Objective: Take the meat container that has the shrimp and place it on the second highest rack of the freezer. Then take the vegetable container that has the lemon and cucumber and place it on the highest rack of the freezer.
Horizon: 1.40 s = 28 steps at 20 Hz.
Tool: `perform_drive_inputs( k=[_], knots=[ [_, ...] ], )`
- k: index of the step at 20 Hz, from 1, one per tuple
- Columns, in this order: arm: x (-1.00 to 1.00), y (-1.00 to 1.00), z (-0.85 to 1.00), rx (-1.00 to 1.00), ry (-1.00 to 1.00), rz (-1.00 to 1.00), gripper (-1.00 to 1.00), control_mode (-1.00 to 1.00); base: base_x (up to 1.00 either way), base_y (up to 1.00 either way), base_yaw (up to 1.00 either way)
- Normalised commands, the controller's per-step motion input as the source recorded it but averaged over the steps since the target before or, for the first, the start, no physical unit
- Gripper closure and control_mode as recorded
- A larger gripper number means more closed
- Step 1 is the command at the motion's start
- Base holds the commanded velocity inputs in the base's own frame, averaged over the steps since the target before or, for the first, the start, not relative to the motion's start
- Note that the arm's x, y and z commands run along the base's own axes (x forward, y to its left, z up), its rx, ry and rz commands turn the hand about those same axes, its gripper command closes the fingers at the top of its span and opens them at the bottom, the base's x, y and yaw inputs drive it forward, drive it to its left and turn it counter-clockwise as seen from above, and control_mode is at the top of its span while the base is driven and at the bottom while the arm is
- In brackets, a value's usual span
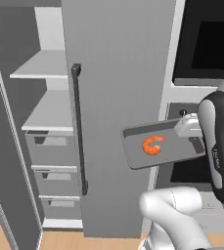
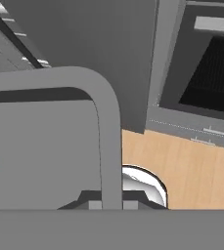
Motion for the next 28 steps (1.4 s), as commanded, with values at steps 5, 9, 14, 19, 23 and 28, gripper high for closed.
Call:
perform_drive_inputs(
  k=[5, 9, 14, 19, 23, 28],
  knots=[
    [0.00, 0.00, 0.00, 0.00, 0.00, 0.00, 1.00, 1.00, 0.00, 0.72, -0.26],
    [0.00, 0.00, 0.00, 0.00, 0.00, 0.00, 1.00, 1.00, 0.00, 0.73, -0.24],
    [0.00, 0.00, 0.00, 0.00, 0.00, 0.00, 1.00, 1.00, 0.00, 0.63, -0.24],
    [0.00, 0.00, 0.00, 0.00, 0.00, 0.00, 1.00, 1.00, 0.00, 0.66, -0.21],
    [0.00, 0.00, 0.00, 0.00, 0.00, 0.00, 1.00, 1.00, 0.00, 0.63, -0.18],
    [0.00, 0.00, 0.00, 0.00, 0.00, 0.00, 1.00, 1.00, 0.02, 0.51, -0.14]
  ],
)
